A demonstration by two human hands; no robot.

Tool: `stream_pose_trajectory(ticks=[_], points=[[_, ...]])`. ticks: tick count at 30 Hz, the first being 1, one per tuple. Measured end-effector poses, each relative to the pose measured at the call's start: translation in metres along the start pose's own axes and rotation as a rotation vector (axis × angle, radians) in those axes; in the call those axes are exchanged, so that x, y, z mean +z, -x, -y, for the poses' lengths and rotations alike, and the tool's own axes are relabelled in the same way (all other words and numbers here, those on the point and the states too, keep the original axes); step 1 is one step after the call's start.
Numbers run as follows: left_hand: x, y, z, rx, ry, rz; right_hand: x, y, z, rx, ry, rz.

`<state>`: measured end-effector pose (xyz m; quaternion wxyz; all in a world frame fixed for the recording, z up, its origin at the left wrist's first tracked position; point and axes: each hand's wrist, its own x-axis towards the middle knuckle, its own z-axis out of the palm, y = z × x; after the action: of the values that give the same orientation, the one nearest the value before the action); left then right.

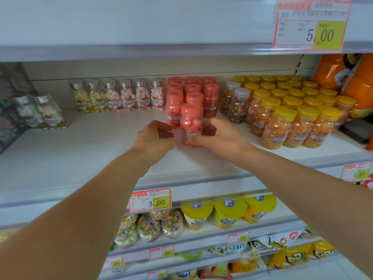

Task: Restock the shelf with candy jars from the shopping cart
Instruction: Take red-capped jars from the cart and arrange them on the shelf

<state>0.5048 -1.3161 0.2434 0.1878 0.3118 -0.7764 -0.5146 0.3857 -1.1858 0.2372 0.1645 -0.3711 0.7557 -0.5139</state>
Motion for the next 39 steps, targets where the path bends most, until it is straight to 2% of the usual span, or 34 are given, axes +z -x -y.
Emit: stream_pose_trajectory(ticks=[6,10,13,25,28,30,33,36,39], points=[[0.006,0.002,-0.004,-0.009,-0.135,-0.001,-0.025,-0.002,-0.016,0.039,0.152,-0.203],[0.011,0.003,-0.011,-0.025,-0.390,0.041,-0.026,-0.015,-0.019,0.032,0.288,-0.273],[0.014,0.003,-0.014,-0.038,-0.500,0.054,-0.021,-0.026,-0.022,0.067,0.257,-0.352],[0.011,0.012,-0.020,-0.036,-0.409,0.076,-0.020,-0.026,-0.021,0.114,0.285,-0.382],[0.006,0.011,-0.017,-0.049,-0.297,0.074,-0.019,-0.008,-0.008,0.089,0.237,-0.382],[0.002,0.015,-0.013,-0.007,-0.205,-0.015,-0.013,0.008,0.006,0.026,0.176,-0.383],[-0.011,0.040,-0.011,0.200,-0.141,-0.285,0.007,0.038,0.035,-0.117,0.051,-0.334],[-0.034,0.087,-0.003,0.366,-0.051,-0.495,0.043,0.074,0.059,-0.244,-0.027,-0.194],[-0.065,0.135,0.034,0.371,0.010,-0.647,0.093,0.110,0.065,-0.295,-0.111,-0.014]])
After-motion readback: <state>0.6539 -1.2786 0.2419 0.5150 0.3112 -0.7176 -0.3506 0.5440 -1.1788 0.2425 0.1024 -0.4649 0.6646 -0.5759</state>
